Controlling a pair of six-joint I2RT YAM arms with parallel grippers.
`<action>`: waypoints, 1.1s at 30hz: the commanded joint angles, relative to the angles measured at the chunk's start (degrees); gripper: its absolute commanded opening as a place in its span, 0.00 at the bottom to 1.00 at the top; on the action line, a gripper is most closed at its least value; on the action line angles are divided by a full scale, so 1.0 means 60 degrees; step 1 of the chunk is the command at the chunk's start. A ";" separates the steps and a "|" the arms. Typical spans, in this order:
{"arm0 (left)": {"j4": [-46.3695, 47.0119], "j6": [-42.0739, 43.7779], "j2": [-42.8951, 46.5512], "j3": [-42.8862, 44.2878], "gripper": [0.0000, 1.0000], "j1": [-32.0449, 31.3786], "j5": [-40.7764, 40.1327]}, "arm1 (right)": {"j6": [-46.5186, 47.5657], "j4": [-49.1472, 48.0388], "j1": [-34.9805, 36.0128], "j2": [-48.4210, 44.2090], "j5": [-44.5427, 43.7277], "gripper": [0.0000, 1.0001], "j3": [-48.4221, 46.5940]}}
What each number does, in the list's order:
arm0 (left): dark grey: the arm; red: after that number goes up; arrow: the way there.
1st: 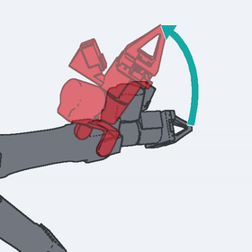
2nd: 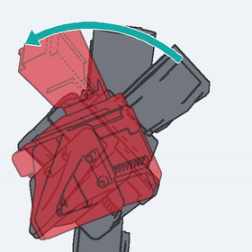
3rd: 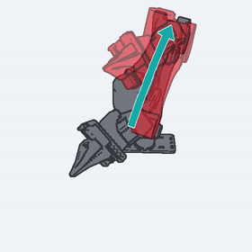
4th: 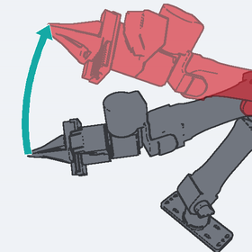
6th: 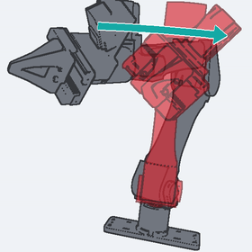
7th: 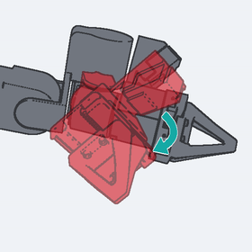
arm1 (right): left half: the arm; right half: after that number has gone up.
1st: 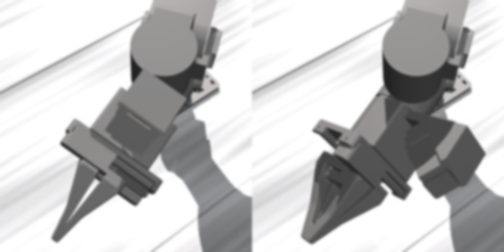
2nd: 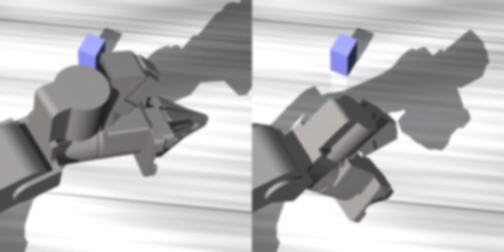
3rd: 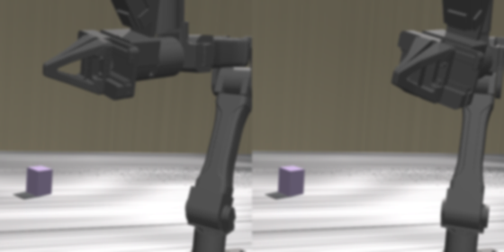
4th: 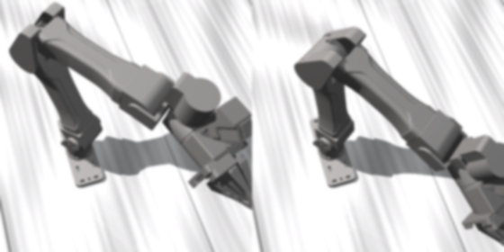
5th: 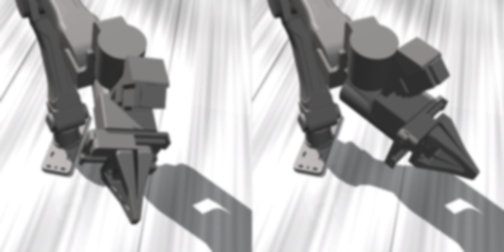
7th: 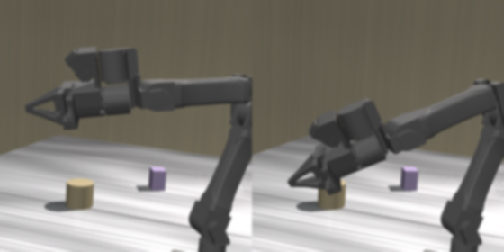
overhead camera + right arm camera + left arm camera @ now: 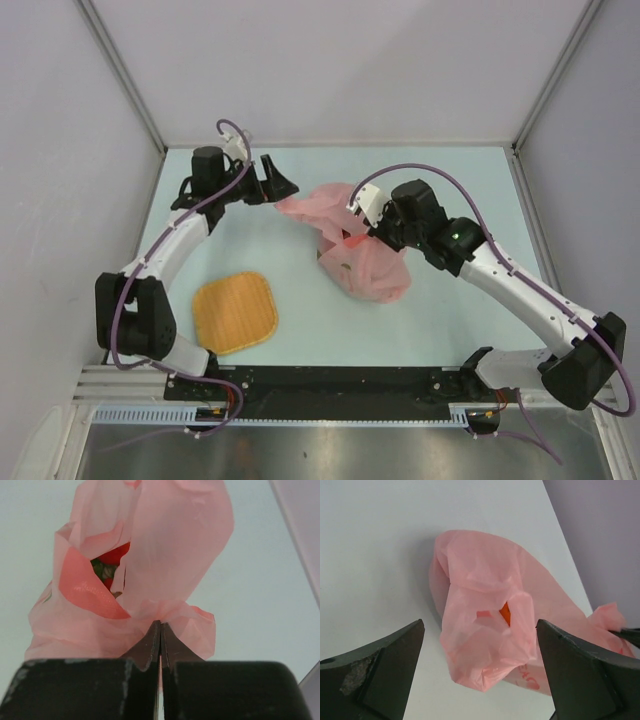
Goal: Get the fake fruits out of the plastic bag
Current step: Adjust the plastic bag at the center of the board.
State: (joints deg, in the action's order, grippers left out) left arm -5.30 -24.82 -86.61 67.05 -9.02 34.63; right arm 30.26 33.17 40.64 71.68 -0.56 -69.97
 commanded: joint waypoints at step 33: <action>-0.5020 0.7449 -0.3743 0.6952 0.00 -0.1457 -0.0161 | 0.0067 -0.4421 -0.2144 0.2346 -0.0141 0.00 -0.0665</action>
State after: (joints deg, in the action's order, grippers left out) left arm -32.08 22.98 -104.79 95.46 -18.15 32.99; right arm 26.59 23.33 31.79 76.71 0.27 -68.62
